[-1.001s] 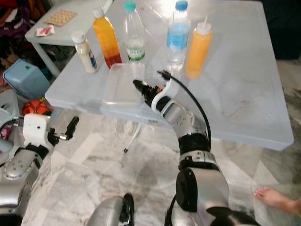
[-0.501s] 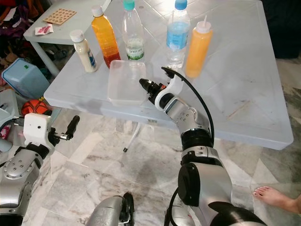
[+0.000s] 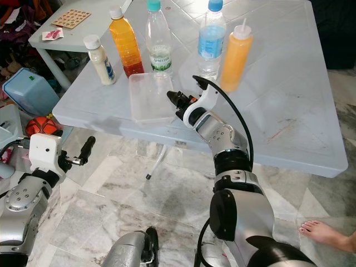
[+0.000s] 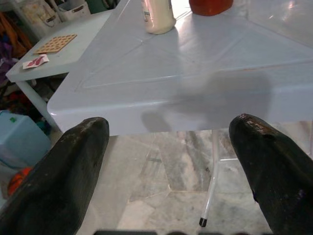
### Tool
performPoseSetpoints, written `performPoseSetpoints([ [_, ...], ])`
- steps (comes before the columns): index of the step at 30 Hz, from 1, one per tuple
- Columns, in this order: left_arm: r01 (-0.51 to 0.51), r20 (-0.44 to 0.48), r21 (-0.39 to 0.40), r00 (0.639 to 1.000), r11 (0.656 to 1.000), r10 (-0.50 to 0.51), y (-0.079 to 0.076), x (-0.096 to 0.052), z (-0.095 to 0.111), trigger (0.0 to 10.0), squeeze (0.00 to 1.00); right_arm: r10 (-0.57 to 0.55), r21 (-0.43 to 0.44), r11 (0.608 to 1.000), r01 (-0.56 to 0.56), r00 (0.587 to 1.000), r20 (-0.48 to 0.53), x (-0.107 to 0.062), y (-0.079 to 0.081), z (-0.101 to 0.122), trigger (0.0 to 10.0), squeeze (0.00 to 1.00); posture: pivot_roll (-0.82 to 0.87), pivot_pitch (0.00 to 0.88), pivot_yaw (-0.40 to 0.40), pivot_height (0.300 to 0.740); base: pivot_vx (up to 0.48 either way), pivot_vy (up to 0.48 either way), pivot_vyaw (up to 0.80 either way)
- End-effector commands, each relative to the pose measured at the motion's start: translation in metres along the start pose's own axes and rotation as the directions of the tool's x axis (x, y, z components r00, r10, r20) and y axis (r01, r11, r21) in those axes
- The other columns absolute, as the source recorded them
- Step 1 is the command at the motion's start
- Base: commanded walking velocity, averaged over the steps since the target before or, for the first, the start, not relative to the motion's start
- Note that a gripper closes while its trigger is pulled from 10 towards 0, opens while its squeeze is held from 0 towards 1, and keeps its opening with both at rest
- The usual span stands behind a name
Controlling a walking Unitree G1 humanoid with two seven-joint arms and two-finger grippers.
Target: Restocking fridge
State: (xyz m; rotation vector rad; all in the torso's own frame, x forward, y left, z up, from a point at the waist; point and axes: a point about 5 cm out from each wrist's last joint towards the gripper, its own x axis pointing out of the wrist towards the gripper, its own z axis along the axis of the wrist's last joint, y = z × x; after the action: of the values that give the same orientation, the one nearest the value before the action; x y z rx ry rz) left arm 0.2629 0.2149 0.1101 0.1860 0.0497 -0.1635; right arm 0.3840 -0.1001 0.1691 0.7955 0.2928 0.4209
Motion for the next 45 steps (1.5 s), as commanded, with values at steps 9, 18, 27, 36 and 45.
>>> performPoseSetpoints([
  [9,-0.018,0.0,-0.01,1.0,1.0,0.018,-0.001,0.004,-0.003,10.0,0.0,0.0,-0.113,0.994,0.003,1.0,0.029,-0.026,0.007,-0.013,10.0,0.0,0.11,0.134,0.069,0.74,0.0,0.0,0.0],
  [18,-0.006,0.014,-0.028,1.0,1.0,0.007,-0.008,0.01,-0.003,10.0,0.0,-0.048,-0.118,0.992,0.052,0.998,0.041,-0.044,0.001,-0.026,10.0,1.0,0.07,0.118,0.066,0.74,0.0,0.0,0.0],
  [27,-0.006,0.026,-0.031,1.0,1.0,0.007,-0.009,0.014,-0.003,10.0,0.0,-0.058,-0.125,0.99,0.073,0.991,0.12,-0.051,0.004,-0.013,10.0,1.0,0.07,0.103,0.065,0.74,0.0,0.0,0.0],
  [36,-0.01,0.031,-0.028,0.999,1.0,0.011,-0.007,0.013,-0.002,10.0,0.0,0.037,-0.066,0.997,-0.031,0.995,0.09,-0.051,0.017,-0.015,10.0,1.0,0.08,0.101,0.066,0.74,0.0,0.0,0.0],
  [45,-0.005,0.037,-0.029,0.999,1.0,0.006,-0.007,0.013,-0.003,10.0,0.0,0.053,-0.027,0.998,-0.052,0.998,0.023,-0.054,0.018,-0.027,10.0,0.0,0.08,0.107,0.066,0.74,0.0,0.0,0.0],
])
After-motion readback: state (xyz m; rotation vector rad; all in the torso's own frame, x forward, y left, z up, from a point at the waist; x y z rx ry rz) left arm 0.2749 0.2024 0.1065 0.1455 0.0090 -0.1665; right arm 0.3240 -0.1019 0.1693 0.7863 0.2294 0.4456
